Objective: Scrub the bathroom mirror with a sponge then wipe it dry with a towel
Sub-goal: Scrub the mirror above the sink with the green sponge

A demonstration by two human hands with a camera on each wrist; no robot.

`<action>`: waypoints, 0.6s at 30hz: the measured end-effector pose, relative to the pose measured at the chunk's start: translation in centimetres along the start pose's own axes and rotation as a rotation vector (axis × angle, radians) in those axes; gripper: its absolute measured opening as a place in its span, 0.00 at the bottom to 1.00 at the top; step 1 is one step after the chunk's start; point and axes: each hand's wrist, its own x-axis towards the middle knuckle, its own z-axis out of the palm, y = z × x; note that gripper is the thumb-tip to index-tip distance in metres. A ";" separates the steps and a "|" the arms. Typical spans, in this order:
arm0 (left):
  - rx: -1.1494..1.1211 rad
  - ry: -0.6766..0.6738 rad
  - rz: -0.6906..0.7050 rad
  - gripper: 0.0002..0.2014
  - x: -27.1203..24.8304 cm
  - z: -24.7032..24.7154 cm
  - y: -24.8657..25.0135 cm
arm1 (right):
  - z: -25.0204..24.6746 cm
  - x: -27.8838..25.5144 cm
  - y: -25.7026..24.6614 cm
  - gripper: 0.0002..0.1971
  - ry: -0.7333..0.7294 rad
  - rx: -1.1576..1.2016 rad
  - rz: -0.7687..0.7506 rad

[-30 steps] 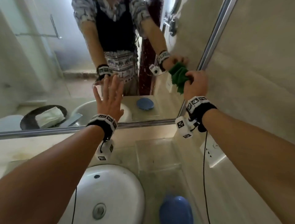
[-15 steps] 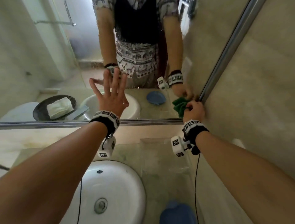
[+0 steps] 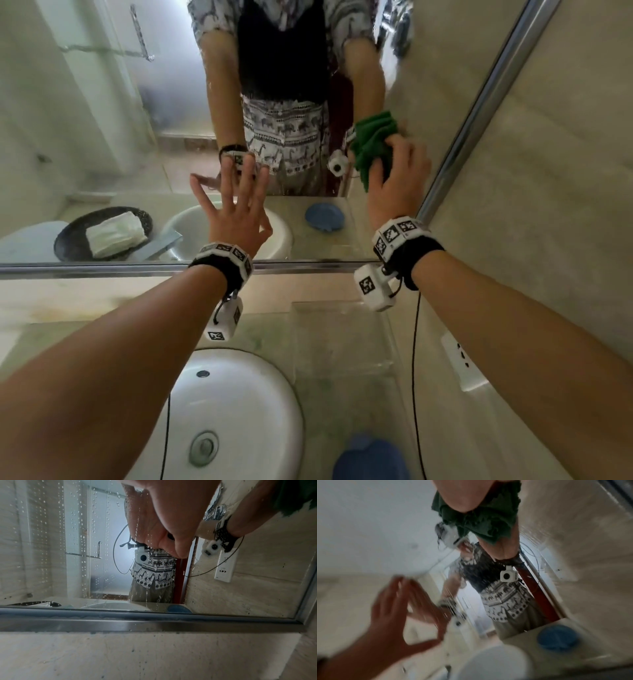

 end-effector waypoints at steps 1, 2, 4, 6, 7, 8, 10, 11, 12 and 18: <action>0.008 0.006 0.005 0.61 0.0 0.1 0.0 | 0.4 -0.9 0.4 0.14 -0.051 -0.049 -0.085; 0.016 0.012 0.012 0.60 0.0 0.1 -0.1 | 0.8 -2.0 0.9 0.15 -0.103 -0.083 -0.166; 0.028 0.028 0.021 0.59 -0.1 0.3 -0.1 | 1.8 -4.3 2.4 0.16 -0.198 -0.148 -0.305; 0.041 0.049 0.023 0.58 -0.2 0.5 -0.1 | 2.6 -6.6 3.7 0.18 -0.298 -0.205 -0.395; 0.045 0.055 0.024 0.57 -0.3 0.6 0.0 | 2.9 -7.6 4.5 0.18 -0.343 -0.217 -0.424; 0.050 0.055 0.022 0.56 -0.3 0.6 0.0 | 3.1 -8.5 5.2 0.18 -0.385 -0.221 -0.443; 0.067 0.048 0.018 0.55 -0.1 0.5 0.0 | 3.3 -10.1 6.7 0.19 -0.456 -0.229 -0.441; 0.073 0.048 0.018 0.54 -0.1 0.5 0.0 | 3.3 -10.5 7.2 0.20 -0.483 -0.226 -0.412; 0.076 0.049 0.019 0.53 -0.1 0.5 0.0 | 3.2 -10.6 7.4 0.20 -0.499 -0.212 -0.363; 0.118 -0.022 0.041 0.57 -0.7 -0.6 -0.3 | 1.4 -7.2 3.8 0.11 -0.357 -0.113 -0.040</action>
